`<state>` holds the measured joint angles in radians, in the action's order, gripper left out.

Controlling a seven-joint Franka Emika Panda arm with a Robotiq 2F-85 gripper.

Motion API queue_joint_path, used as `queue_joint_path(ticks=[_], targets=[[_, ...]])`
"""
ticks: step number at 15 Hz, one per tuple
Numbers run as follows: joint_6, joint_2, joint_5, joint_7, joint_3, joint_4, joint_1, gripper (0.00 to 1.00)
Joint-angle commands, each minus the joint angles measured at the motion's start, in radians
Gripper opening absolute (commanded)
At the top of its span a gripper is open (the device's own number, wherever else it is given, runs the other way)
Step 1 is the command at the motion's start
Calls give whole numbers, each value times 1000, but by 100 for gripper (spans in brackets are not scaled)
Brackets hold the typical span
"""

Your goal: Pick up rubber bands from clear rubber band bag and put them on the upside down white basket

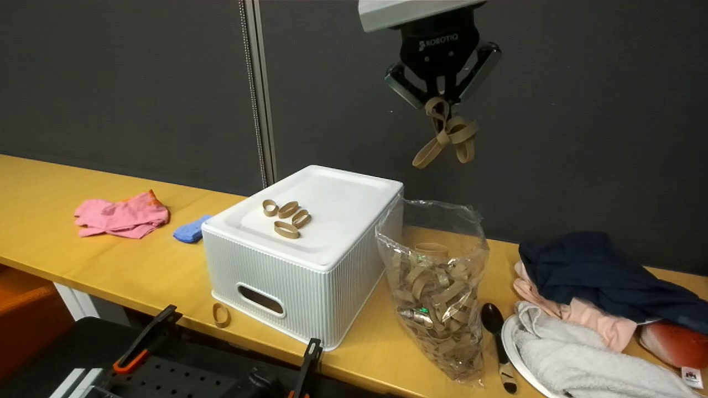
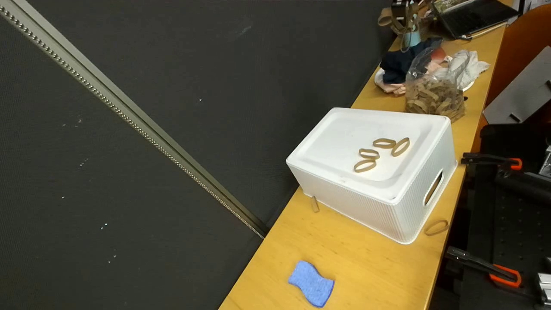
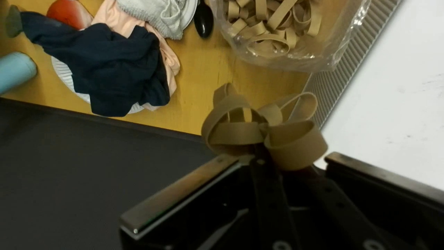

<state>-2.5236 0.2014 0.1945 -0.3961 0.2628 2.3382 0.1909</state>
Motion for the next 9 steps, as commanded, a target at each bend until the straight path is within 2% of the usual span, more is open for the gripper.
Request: queue_joint_path(ticks=[1,6,9], targets=[[-10,-141,-78,-107,-1,-129,-42,1],[20,-276,-145,-165,-101,-239,-92,1],[6,-308,-155,-162,-162,-227,-101,1]])
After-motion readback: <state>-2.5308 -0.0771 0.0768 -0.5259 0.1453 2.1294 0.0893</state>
